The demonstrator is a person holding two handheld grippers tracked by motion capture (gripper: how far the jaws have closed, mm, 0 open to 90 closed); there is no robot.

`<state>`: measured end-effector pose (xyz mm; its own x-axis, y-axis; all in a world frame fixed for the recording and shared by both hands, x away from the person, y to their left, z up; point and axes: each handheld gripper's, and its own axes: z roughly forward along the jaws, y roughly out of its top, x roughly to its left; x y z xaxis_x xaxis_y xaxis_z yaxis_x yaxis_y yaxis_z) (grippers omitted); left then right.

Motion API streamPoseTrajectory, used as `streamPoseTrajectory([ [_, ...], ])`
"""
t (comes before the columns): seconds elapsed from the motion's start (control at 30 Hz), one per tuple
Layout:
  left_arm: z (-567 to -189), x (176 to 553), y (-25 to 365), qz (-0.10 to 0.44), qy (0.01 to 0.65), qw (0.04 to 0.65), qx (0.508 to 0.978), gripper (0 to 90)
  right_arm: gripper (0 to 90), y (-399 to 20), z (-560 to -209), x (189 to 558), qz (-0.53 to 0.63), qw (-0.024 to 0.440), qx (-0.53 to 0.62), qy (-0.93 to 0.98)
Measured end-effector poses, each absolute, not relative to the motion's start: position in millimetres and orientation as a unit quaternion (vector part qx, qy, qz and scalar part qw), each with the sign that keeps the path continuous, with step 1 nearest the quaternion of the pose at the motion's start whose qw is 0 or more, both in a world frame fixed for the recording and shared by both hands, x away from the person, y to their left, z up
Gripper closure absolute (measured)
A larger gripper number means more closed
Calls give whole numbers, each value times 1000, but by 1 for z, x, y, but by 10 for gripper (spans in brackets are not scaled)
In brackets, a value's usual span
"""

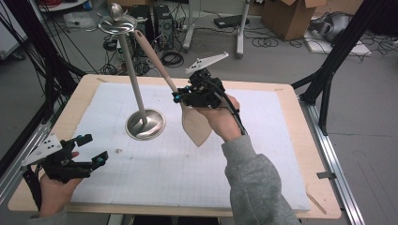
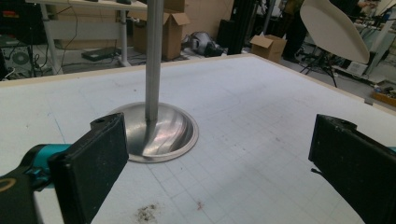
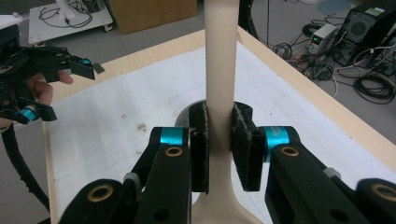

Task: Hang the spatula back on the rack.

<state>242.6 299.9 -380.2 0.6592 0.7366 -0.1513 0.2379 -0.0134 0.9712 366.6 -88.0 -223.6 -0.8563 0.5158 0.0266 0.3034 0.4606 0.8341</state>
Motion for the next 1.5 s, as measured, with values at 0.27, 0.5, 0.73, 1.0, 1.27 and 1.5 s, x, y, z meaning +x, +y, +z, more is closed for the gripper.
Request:
streamPoseTrajectory([
  [0.27, -380, 242, 300, 206, 357, 604, 682, 52, 787, -80, -228, 371, 458, 113, 243, 848],
  [0.5, -380, 241, 300, 206, 357, 603, 683, 52, 787, -71, -232, 374, 452, 111, 240, 852],
  [0.73, -380, 241, 301, 209, 358, 600, 685, 52, 786, -63, -236, 379, 448, 111, 239, 854],
  [1.0, -381, 240, 301, 213, 359, 593, 688, 52, 786, -51, -241, 386, 446, 104, 242, 856],
  [1.27, -380, 238, 302, 213, 359, 594, 688, 52, 786, -43, -245, 390, 446, 101, 242, 856],
  [1.5, -381, 239, 301, 212, 361, 595, 686, 52, 786, -39, -247, 392, 445, 99, 243, 856],
])
